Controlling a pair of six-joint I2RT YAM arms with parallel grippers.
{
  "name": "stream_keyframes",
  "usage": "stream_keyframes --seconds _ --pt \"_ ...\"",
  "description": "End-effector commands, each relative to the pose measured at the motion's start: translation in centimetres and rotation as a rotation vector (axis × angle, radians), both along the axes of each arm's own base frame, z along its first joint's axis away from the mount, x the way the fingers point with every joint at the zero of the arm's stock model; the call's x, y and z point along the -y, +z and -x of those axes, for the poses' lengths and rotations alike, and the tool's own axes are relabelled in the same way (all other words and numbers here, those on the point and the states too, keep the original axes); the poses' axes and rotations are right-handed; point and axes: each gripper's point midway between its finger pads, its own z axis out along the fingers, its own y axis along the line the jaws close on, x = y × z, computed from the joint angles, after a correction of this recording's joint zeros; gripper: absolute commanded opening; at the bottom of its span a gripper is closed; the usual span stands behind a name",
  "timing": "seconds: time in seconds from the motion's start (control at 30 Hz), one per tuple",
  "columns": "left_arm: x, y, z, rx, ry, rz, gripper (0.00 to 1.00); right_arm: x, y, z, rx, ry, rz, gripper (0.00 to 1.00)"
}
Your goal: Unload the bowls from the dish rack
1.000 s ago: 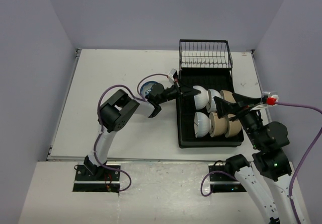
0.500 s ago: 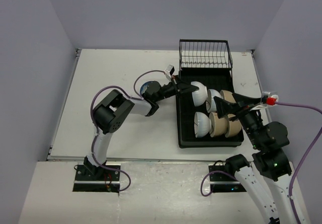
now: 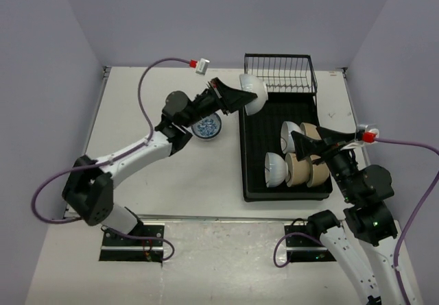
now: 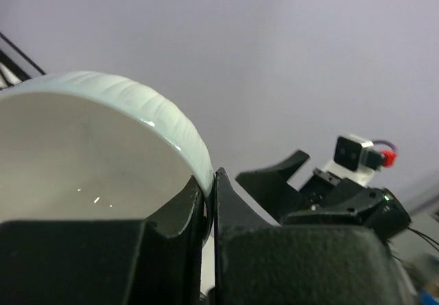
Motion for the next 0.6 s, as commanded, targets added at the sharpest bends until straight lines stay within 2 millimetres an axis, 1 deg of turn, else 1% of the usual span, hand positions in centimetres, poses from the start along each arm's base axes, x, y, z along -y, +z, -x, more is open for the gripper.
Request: stream_keyframes --seconds 0.0,0.03,0.07,0.1,0.13,0.17,0.2,0.27,0.3,0.33,0.37,0.4,0.43,0.47,0.5,0.53,0.57 --pt "-4.8 1.0 -3.8 0.097 0.389 -0.264 0.0 -0.3 0.1 -0.5 0.007 0.009 0.015 0.99" --pt "-6.2 -1.0 -4.4 0.054 0.45 -0.369 0.0 -0.3 0.2 -0.5 0.007 0.009 0.015 0.99" --pt "-8.1 -1.2 -5.4 0.031 0.555 -0.405 0.0 -0.3 0.1 -0.6 0.004 0.009 0.016 0.99" --pt "-10.2 -0.6 -5.7 0.015 0.634 -0.423 0.0 -0.3 0.0 -0.7 0.003 0.007 0.018 0.99" --pt "-12.8 -2.4 -6.5 -0.044 0.744 -0.512 0.0 -0.3 0.0 -0.7 0.002 0.007 0.018 0.99" --pt "-15.4 -3.0 -6.8 -0.085 0.824 -0.56 0.0 -0.3 0.1 -0.7 0.002 0.005 0.018 0.99" --pt "-17.6 -5.2 -6.8 -0.156 0.884 -0.655 0.0 -0.3 0.1 -0.7 0.002 0.007 0.018 0.99" --pt "-23.2 -6.8 -7.8 -0.24 1.064 -0.731 0.0 -0.4 0.0 -0.7 0.0 0.009 0.018 0.99" --pt "-25.3 -8.4 -7.7 -0.291 1.111 -0.794 0.0 -0.4 -0.1 -0.7 -0.003 0.01 0.018 0.99" --pt "-26.9 -9.4 -7.8 -0.331 1.149 -0.82 0.0 -0.4 -0.1 -0.7 -0.005 0.01 0.018 0.99" --pt "-28.5 -11.2 -7.7 -0.39 1.178 -0.855 0.0 -0.5 -0.1 -0.7 -0.005 0.012 0.018 0.99" --pt "-31.1 -12.8 -7.9 -0.461 1.229 -0.873 0.0 -0.5 -0.1 -0.8 -0.007 0.015 0.018 0.99" --pt "-31.7 -14.0 -8.0 -0.488 1.212 -0.887 0.0 -0.6 -0.2 -0.8 -0.011 0.021 0.02 0.99" --pt "-33.5 -16.1 -8.1 -0.545 1.224 -0.916 0.0 -0.7 -0.2 -0.8 -0.014 0.023 0.021 0.99" --pt "-33.8 -16.9 -8.3 -0.56 1.213 -0.925 0.0 -0.7 -0.3 -0.8 -0.016 0.024 0.022 0.99" --pt "-34.2 -18.3 -8.5 -0.591 1.194 -0.954 0.0 -0.7 -0.3 -0.8 -0.016 0.024 0.022 0.99" --pt "-34.2 -18.3 -8.5 -0.588 1.187 -0.96 0.0 -0.7 -0.3 -0.8 -0.016 0.026 0.022 0.99"
